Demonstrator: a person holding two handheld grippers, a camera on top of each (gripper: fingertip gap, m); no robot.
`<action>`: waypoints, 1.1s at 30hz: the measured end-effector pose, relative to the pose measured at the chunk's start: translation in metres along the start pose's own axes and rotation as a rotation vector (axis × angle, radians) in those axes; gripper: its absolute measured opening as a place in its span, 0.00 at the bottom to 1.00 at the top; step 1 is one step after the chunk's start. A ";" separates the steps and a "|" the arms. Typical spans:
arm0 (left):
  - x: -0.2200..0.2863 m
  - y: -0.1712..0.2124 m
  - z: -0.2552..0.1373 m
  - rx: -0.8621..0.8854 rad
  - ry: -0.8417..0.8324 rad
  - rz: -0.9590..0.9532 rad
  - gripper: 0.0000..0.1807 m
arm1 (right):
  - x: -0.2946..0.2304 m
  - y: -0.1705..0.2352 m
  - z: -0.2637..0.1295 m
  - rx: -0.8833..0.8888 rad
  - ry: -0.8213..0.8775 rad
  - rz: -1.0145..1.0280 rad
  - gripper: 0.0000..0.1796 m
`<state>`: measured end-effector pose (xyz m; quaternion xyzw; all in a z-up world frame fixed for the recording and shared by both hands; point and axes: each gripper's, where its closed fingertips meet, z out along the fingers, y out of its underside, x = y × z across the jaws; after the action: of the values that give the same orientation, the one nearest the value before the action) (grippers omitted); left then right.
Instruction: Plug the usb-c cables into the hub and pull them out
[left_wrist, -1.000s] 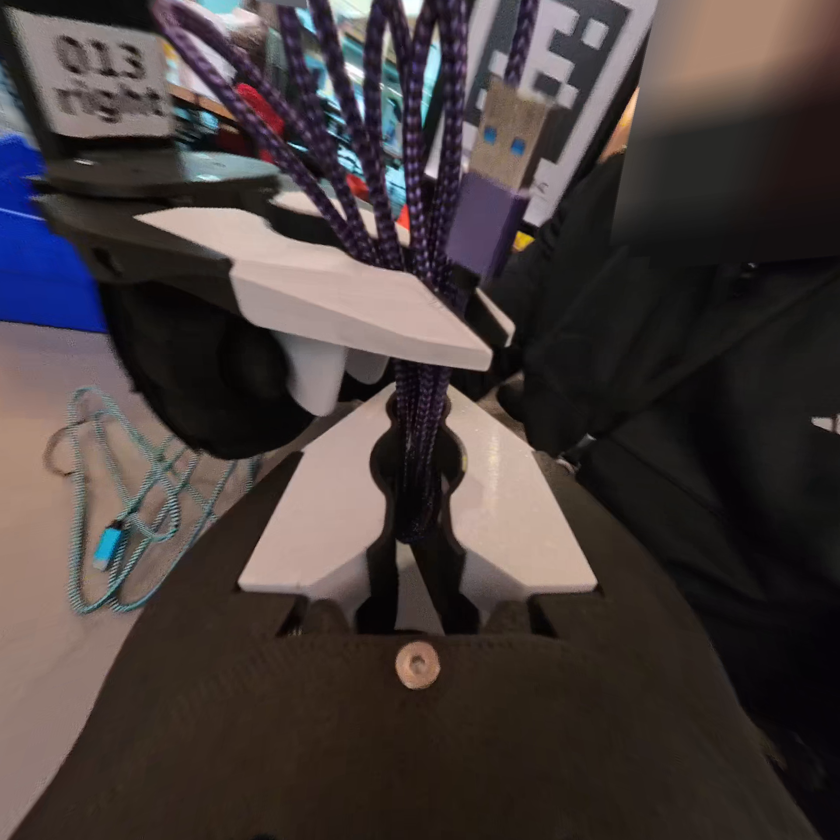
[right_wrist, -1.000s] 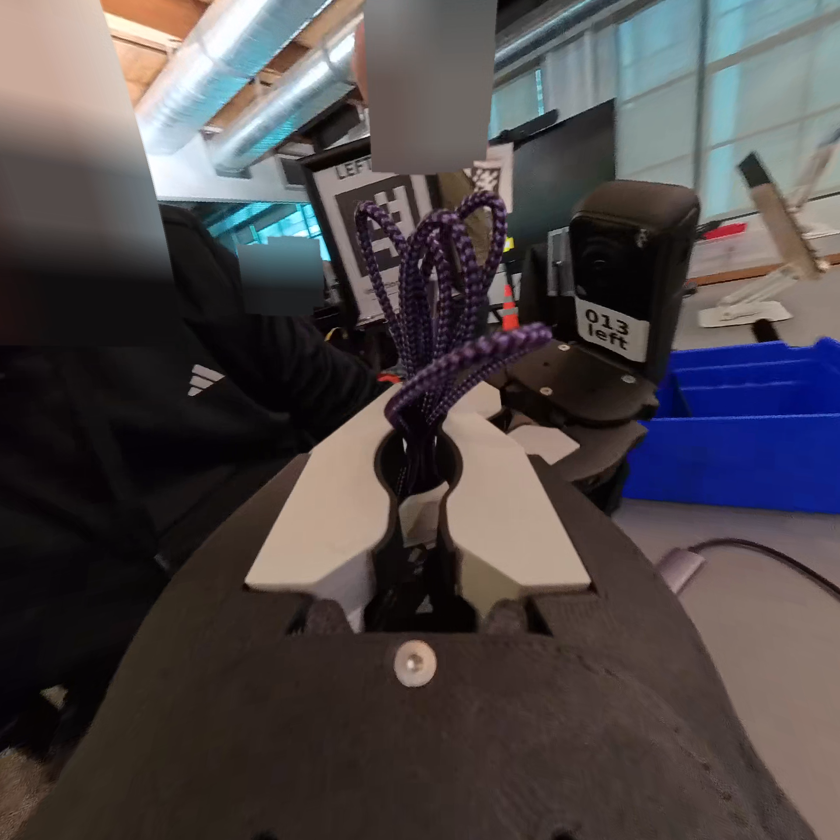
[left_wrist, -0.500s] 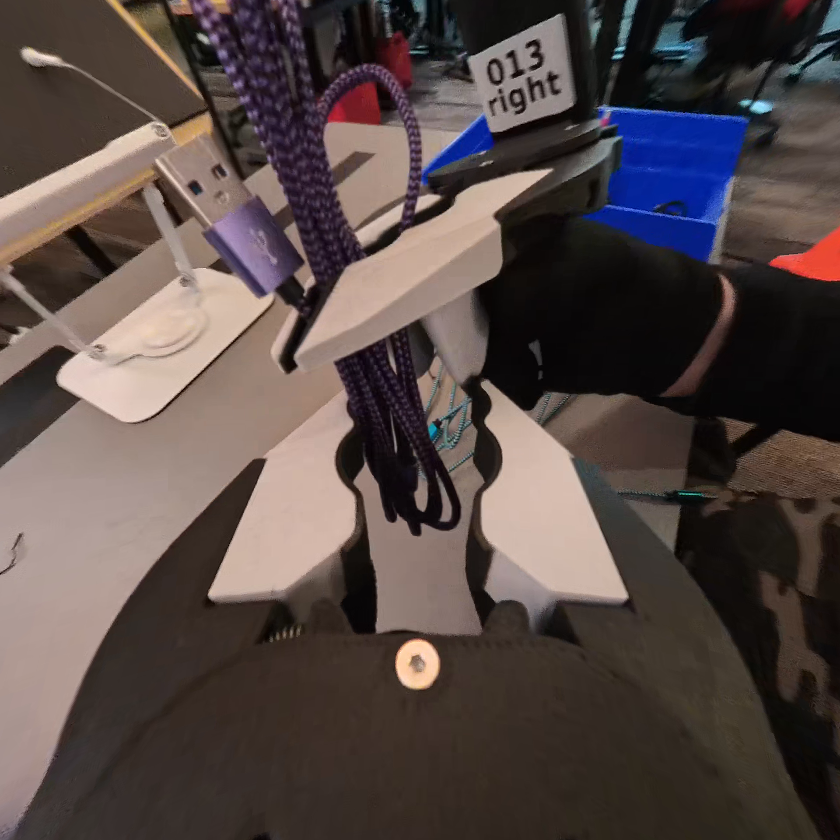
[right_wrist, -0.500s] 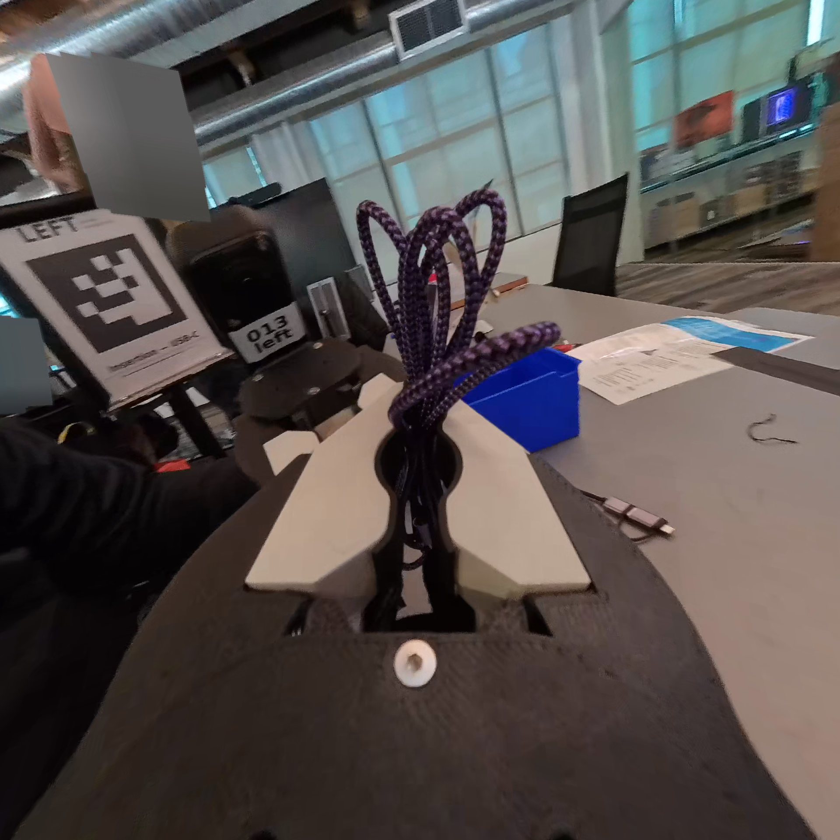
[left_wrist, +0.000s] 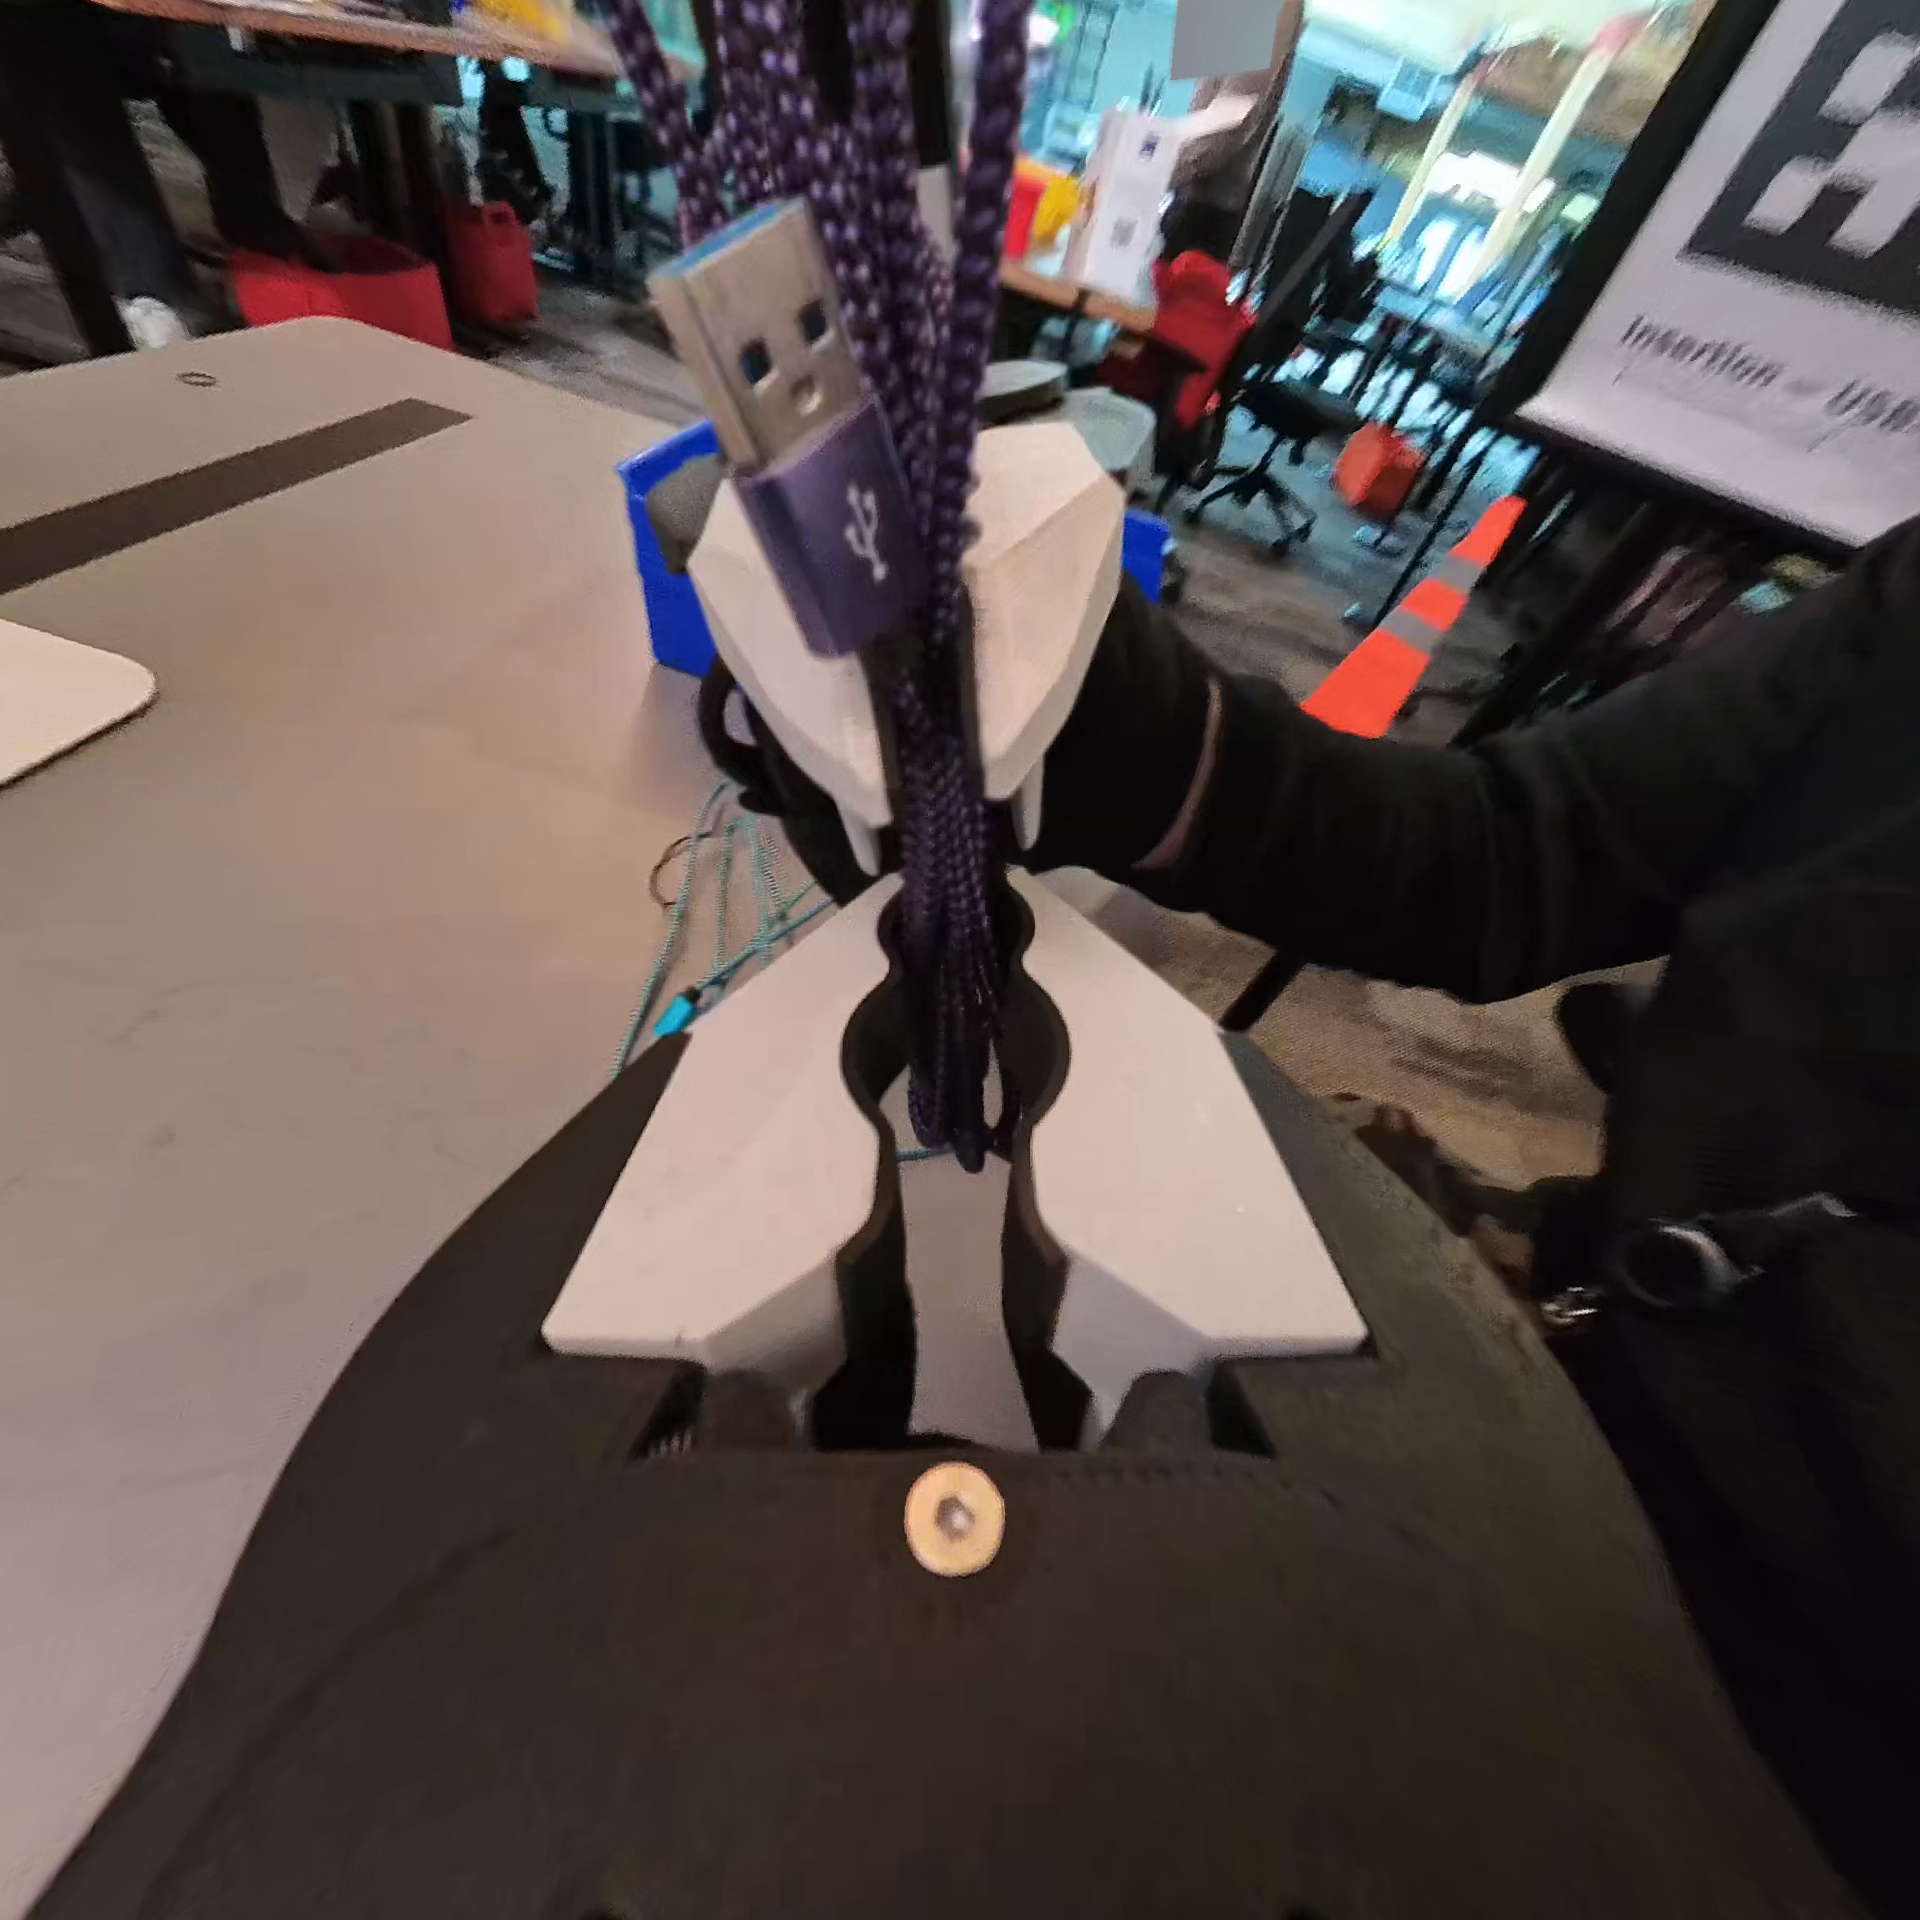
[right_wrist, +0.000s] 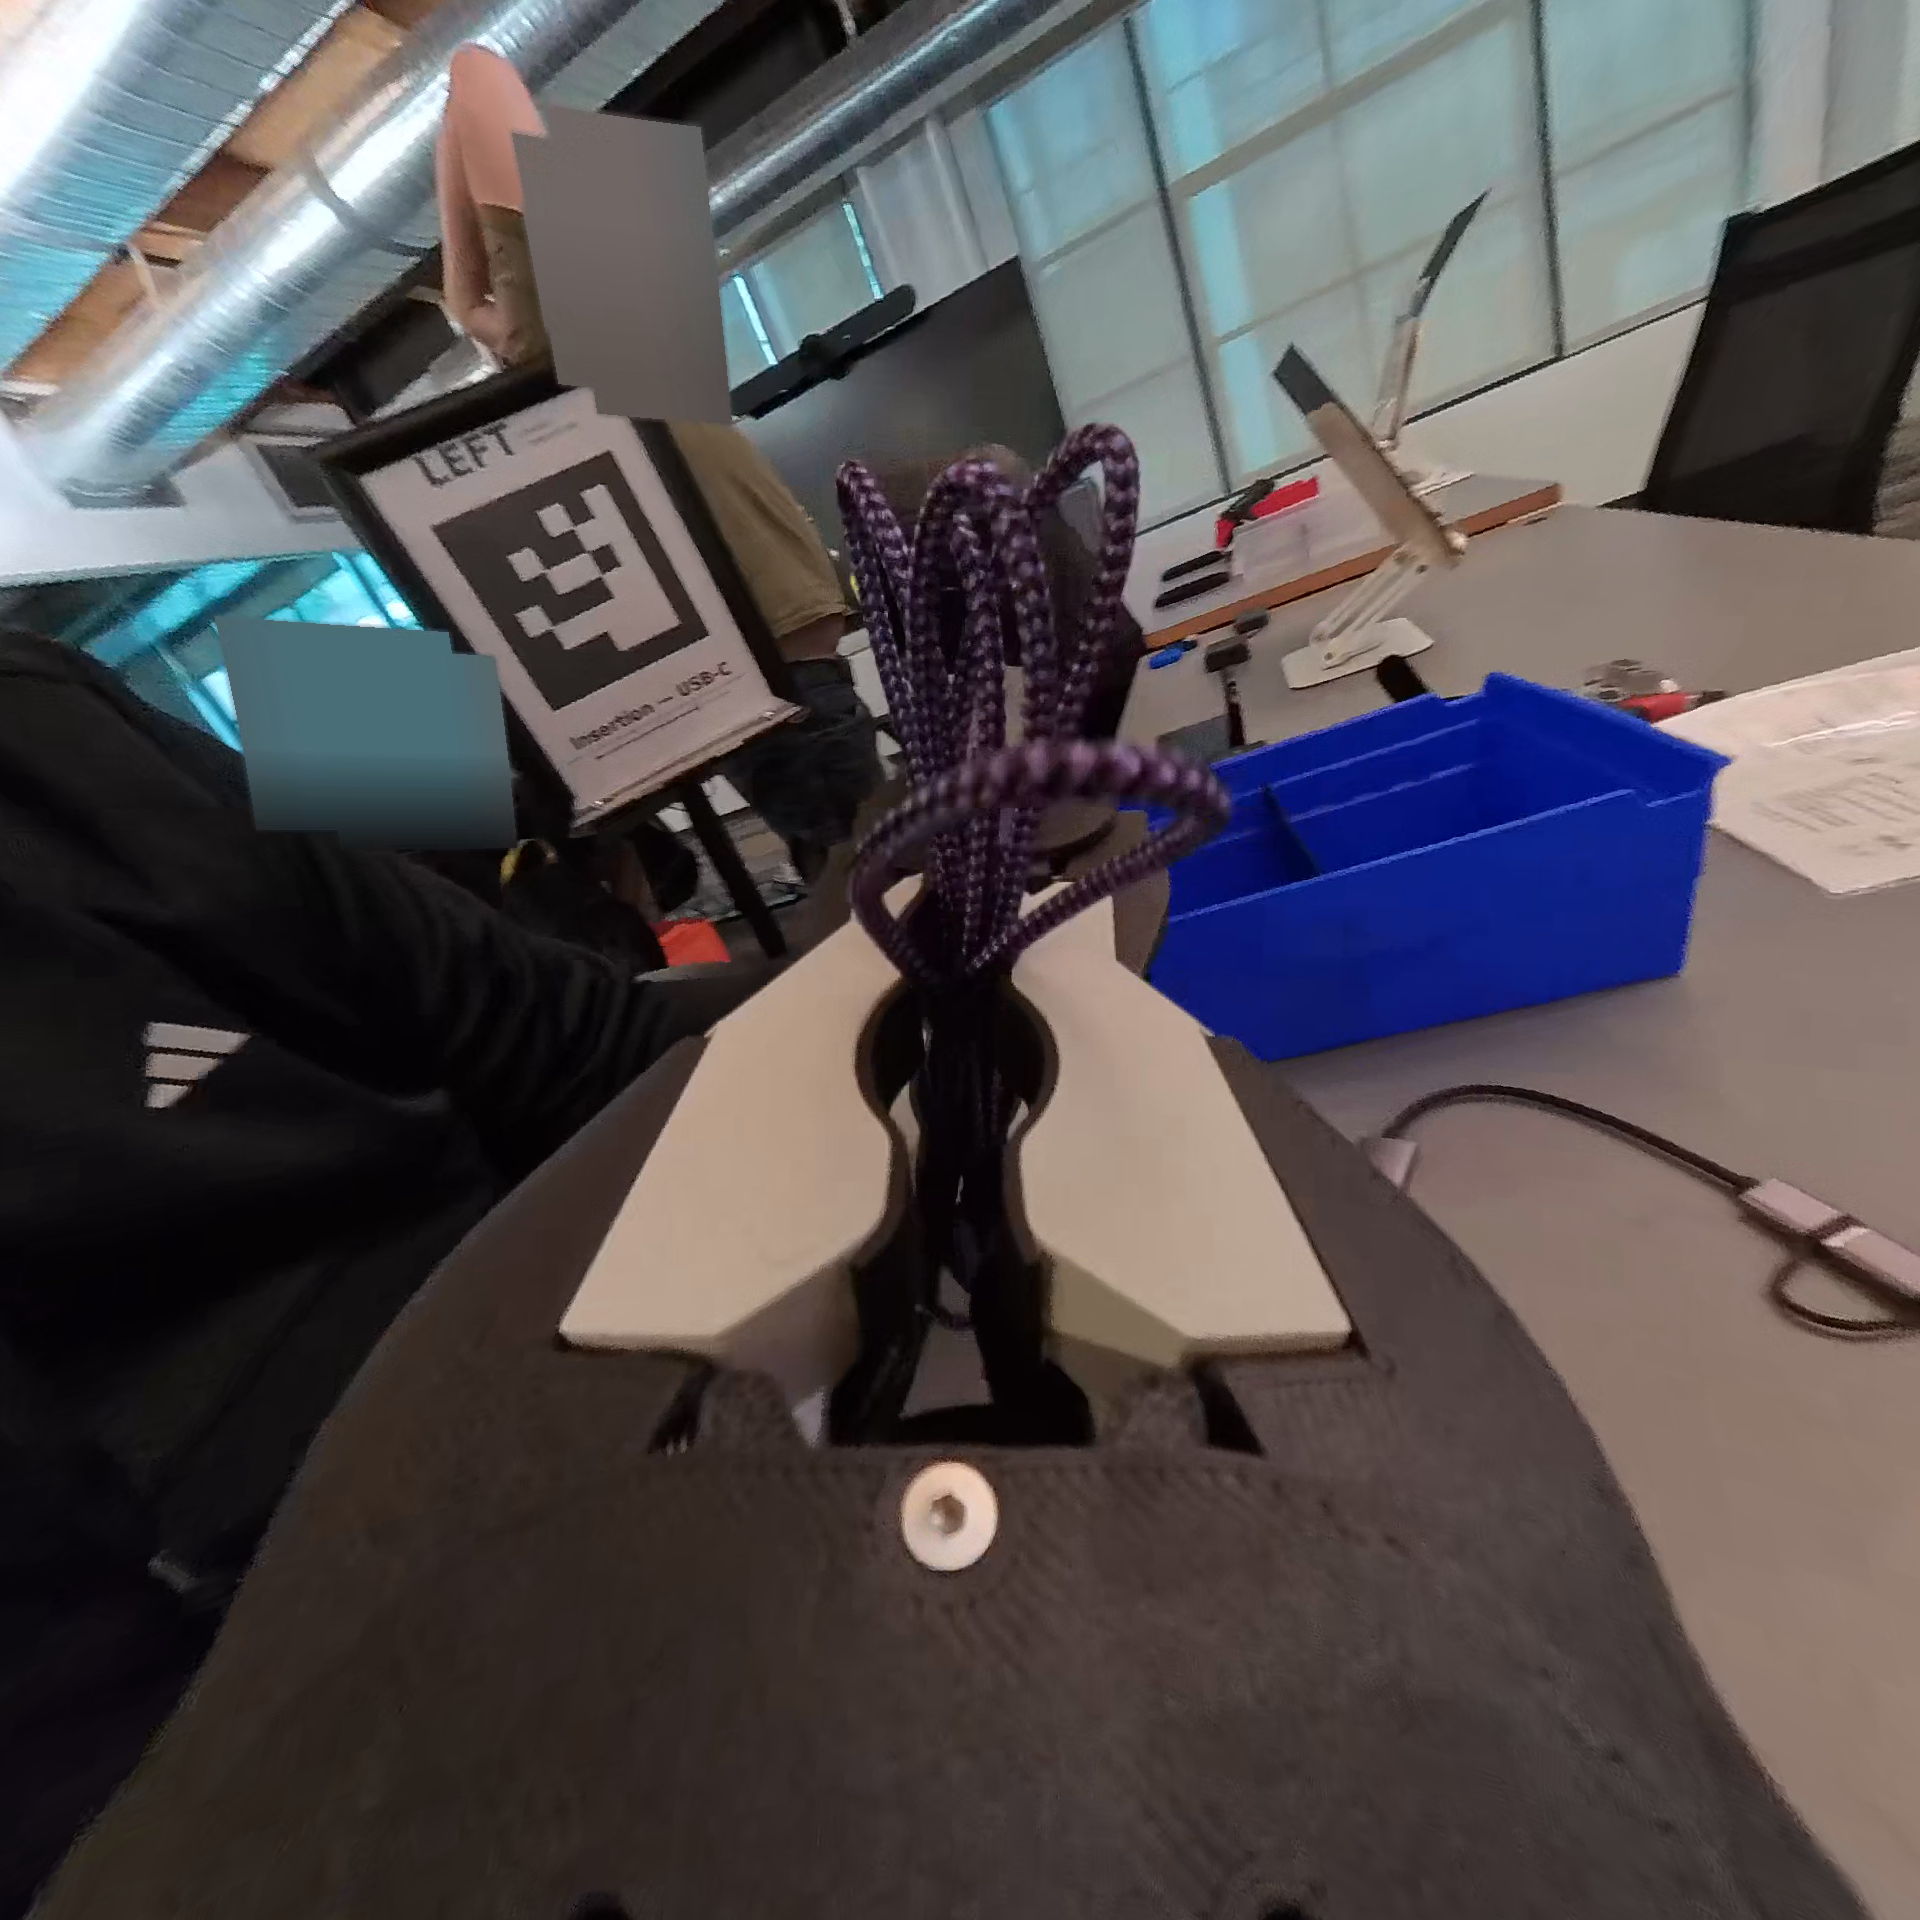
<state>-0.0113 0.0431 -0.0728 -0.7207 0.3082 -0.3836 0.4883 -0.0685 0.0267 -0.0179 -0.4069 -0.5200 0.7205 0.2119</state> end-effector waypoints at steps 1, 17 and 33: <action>0.000 -0.002 -0.005 0.025 0.017 -0.028 0.05 | -0.001 -0.001 0.001 -0.002 -0.026 0.030 0.04; 0.062 -0.003 -0.054 0.127 0.550 -0.117 0.02 | -0.035 -0.001 0.033 -0.151 -0.386 0.030 0.32; 0.022 -0.008 -0.051 0.238 0.277 -0.092 0.29 | -0.028 0.001 0.036 -0.125 -0.306 -0.118 0.02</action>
<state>-0.0430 0.0035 -0.0482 -0.6114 0.2916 -0.5347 0.5051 -0.0815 -0.0147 -0.0044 -0.2738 -0.6131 0.7265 0.1466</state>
